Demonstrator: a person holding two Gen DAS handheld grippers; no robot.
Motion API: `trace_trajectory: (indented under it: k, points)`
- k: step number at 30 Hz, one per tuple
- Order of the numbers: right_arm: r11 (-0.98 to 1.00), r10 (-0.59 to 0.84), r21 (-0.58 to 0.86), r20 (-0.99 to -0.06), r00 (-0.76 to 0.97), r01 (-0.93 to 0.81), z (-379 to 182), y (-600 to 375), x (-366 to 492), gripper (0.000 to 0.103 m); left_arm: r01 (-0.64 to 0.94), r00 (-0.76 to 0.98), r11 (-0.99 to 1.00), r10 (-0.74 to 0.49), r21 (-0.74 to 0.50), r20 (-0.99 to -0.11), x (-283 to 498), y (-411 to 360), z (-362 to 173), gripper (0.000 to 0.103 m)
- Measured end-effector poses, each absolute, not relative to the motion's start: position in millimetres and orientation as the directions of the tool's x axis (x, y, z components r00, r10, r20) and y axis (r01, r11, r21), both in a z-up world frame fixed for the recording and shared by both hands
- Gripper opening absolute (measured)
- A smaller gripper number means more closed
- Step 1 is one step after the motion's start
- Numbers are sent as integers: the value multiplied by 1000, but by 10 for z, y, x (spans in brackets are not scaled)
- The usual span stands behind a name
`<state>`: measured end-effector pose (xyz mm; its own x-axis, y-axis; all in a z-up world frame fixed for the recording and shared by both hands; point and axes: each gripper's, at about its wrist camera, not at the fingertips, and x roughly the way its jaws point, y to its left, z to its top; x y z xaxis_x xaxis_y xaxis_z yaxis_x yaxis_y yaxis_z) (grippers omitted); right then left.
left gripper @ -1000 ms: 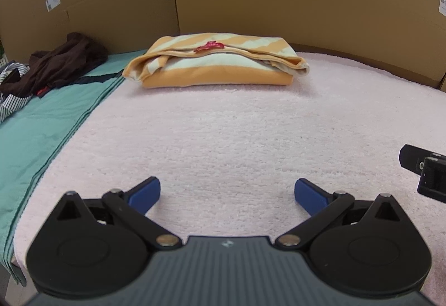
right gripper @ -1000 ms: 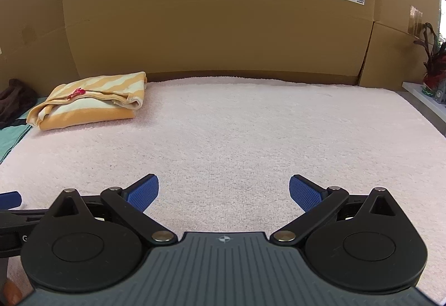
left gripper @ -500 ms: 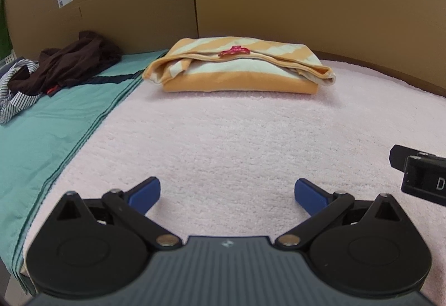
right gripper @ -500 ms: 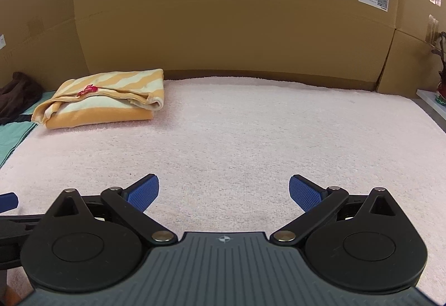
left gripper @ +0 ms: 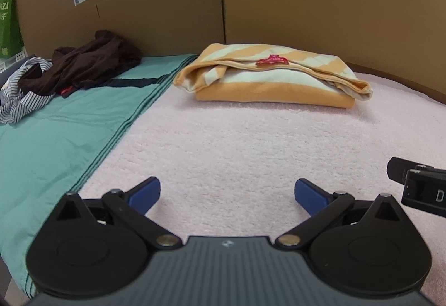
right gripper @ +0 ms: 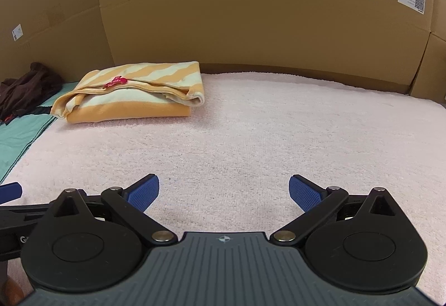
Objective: Fold clothes
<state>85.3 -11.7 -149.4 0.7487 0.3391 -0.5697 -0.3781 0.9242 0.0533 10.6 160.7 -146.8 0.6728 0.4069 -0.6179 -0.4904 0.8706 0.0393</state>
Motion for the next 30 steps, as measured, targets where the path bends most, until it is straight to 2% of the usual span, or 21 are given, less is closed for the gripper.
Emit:
trace_trajectory:
  k: [17,25,30]
  points:
    - [921,350,57,-561,750,-386,-1485,139,1041,101,-439,714,898,358,13,-602,390,1916,-1399,102]
    - [928,341,61,-538,771,-368,-1493,321,1284,101,-432,715,901,374,48,-591,623,2074,-1457,102]
    - [926,359,97,-532,767,-366,-1536,339,1367,101,-429,721,903,348,8,-600,660,2163,-1502,102]
